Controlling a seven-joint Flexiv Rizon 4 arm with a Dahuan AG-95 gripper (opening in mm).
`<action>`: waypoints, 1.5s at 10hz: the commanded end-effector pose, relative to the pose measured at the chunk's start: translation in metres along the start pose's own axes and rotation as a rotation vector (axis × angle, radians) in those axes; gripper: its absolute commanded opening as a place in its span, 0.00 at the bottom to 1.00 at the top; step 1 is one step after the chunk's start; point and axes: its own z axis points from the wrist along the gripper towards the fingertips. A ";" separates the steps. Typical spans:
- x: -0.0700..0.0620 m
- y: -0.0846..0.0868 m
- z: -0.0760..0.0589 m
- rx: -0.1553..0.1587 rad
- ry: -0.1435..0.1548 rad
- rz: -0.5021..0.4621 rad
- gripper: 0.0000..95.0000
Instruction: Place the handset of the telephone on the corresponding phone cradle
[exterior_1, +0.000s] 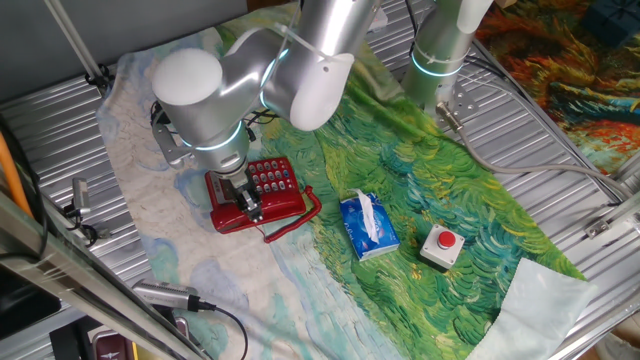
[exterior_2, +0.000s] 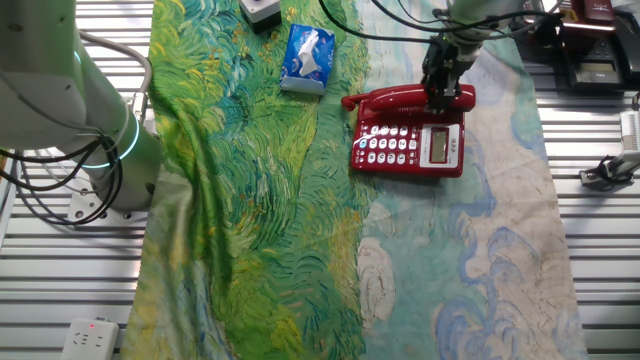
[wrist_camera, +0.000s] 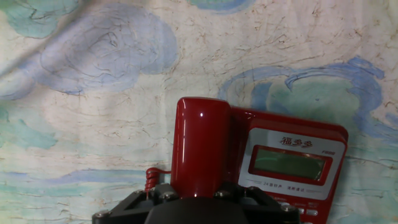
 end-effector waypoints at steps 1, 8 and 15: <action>0.000 0.000 0.000 0.000 -0.001 0.002 0.00; 0.001 0.000 0.001 0.002 0.000 0.007 0.00; 0.009 -0.001 0.005 0.007 -0.003 0.017 0.00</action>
